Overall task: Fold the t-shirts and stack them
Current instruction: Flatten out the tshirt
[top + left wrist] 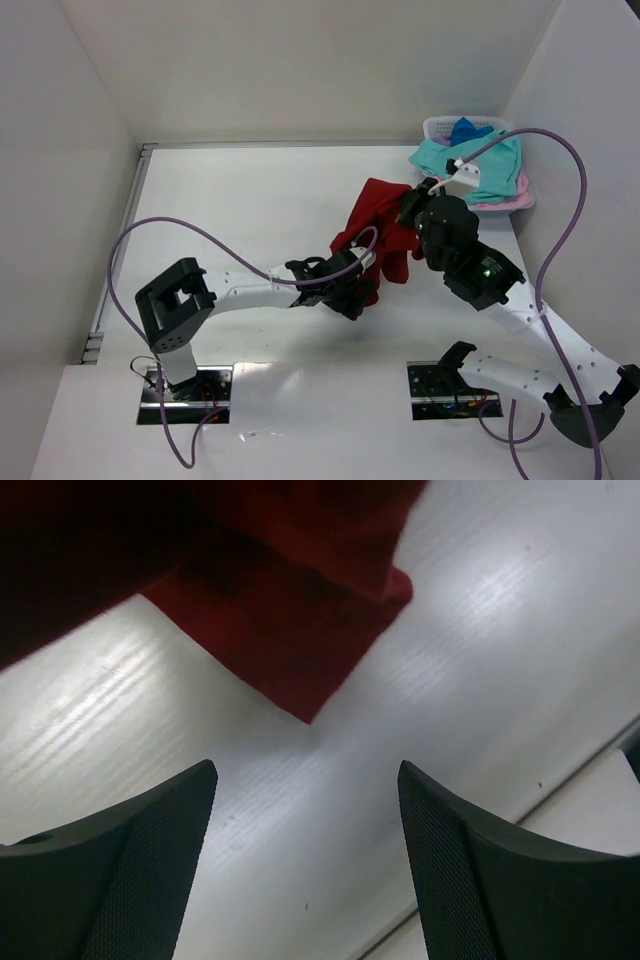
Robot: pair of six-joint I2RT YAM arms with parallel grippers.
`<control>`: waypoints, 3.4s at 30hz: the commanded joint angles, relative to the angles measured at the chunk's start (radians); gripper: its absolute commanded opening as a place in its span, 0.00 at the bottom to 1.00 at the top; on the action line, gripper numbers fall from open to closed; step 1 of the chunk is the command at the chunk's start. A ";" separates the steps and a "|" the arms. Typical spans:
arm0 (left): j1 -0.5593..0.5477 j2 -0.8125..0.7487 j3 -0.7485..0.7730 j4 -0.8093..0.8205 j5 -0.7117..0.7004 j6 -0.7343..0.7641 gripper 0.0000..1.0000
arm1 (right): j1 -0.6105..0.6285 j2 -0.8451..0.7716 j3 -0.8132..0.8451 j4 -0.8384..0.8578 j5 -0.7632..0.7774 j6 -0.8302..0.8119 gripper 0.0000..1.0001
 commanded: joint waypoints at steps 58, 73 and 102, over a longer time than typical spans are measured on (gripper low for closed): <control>0.033 -0.742 0.176 -0.235 -0.577 0.017 0.00 | -0.015 -0.115 -0.054 0.101 0.066 0.056 0.00; 0.042 -0.937 0.257 -0.324 -0.908 0.077 0.00 | -0.015 -0.196 -0.172 0.108 0.079 0.243 0.00; 0.241 -0.506 0.253 0.133 -0.374 0.272 0.00 | -0.015 -0.107 -0.327 0.151 -0.150 0.237 0.03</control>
